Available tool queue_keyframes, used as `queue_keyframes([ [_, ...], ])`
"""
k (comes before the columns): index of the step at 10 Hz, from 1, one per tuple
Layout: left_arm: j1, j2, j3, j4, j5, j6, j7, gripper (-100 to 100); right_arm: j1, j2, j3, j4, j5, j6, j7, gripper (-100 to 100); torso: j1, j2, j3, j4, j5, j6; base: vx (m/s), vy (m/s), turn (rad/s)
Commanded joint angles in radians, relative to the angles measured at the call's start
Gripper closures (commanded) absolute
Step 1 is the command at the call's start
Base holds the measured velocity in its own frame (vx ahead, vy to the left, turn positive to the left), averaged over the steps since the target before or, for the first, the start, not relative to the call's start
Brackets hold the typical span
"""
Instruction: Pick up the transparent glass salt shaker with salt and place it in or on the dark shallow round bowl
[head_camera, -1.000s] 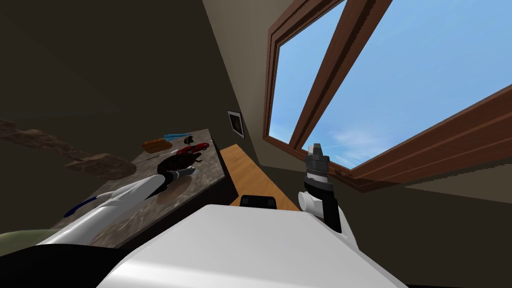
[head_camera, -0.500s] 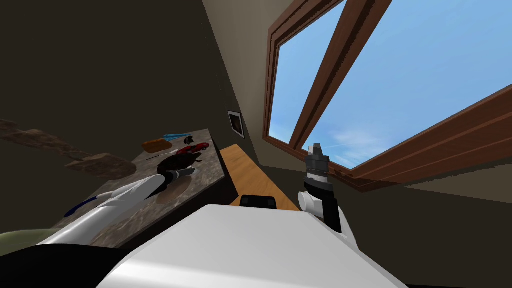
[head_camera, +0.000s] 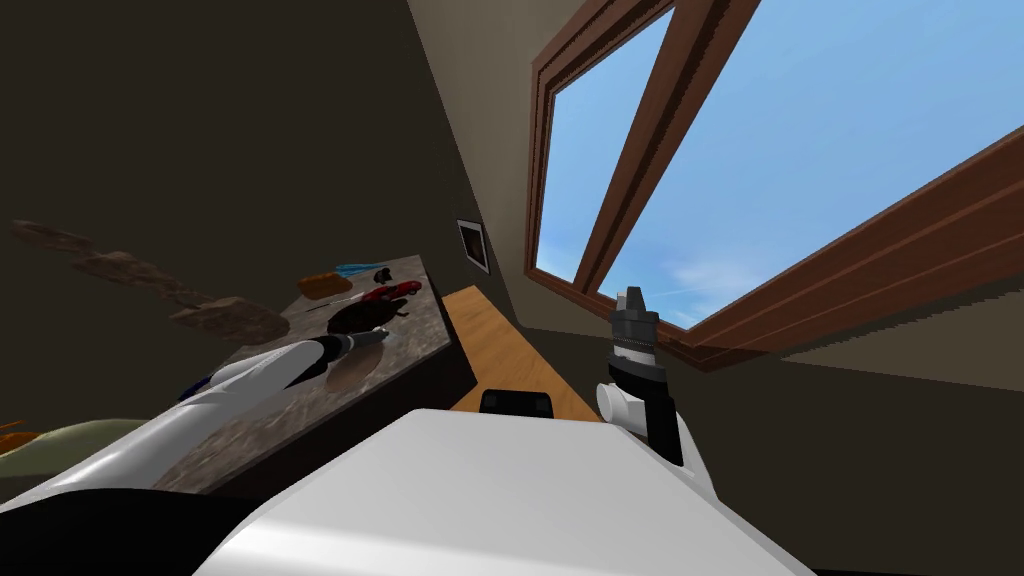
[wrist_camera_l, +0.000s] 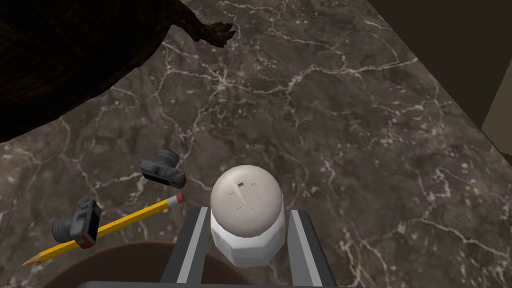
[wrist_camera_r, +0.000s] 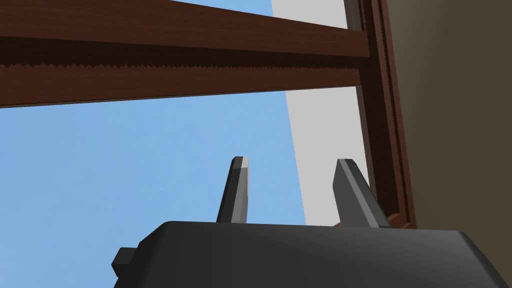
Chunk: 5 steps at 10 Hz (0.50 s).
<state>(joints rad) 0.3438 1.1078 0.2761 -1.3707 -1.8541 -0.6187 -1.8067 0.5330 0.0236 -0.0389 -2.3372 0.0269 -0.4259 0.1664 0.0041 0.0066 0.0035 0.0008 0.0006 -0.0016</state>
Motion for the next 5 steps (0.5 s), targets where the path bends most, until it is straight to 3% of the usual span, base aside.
queue_keyframes([
  [1,-0.003,0.032,0.023,-0.006,0.014,-0.027,0.006,100,0.000,0.000,0.000,0.000,0.000,0.000,0.000,0,0.000,0.000,0.000,0.000,0.000,0.000,-0.049,0.105,0.031],
  [3,-0.006,0.067,0.042,-0.019,0.027,-0.062,0.016,100,0.000,0.000,0.000,0.000,0.000,0.000,0.000,0,0.001,0.000,0.000,-0.001,0.001,0.000,-0.118,0.031,0.047],
  [5,-0.010,0.101,0.061,-0.028,0.042,-0.096,0.028,100,0.000,0.000,0.000,0.000,0.000,0.000,0.000,0,-0.005,0.005,0.003,0.000,0.001,-0.001,-0.133,-0.038,0.055],
])
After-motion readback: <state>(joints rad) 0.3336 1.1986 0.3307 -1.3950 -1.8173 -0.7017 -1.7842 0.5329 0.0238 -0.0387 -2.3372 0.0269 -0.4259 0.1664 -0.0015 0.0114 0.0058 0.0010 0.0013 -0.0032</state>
